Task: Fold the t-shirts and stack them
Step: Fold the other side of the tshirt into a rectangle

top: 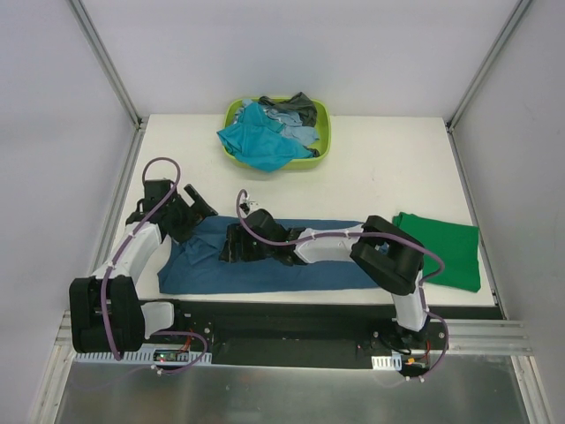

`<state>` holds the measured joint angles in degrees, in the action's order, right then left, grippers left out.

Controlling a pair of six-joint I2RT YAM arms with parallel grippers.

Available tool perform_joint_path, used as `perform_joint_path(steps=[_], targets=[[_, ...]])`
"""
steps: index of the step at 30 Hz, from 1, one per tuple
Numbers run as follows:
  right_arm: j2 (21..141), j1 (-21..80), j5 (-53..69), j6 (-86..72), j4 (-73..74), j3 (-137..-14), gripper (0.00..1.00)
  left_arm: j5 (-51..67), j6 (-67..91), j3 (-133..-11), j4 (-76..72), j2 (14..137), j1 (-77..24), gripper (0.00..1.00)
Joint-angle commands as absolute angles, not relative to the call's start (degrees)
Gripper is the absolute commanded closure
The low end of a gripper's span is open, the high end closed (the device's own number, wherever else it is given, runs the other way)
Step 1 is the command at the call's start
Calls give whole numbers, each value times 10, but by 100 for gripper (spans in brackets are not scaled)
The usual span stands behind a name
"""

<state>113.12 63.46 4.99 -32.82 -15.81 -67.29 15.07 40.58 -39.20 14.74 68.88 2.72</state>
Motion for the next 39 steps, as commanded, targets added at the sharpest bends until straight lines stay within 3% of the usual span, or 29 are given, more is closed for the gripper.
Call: perform_joint_path(steps=[1,14,17,18,21,28,39], targets=[[1137,641,-24,-382,-215,-697,27,170,382,-375,132,674,33,1],[1151,657,-38,-430,-224,-708,46,178,375,-349,128,635,35,1],[1150,657,-47,-431,-218,-708,57,177,372,-346,128,628,35,1],[1150,657,-48,-432,-218,-708,66,178,372,-346,128,627,36,1],[1149,657,-52,-435,-205,-708,79,177,372,-345,128,619,36,1],[1115,658,-50,-402,-175,-694,99,142,368,-338,134,592,35,1],[1049,656,32,-374,-120,-647,100,99,365,-333,140,561,35,1]])
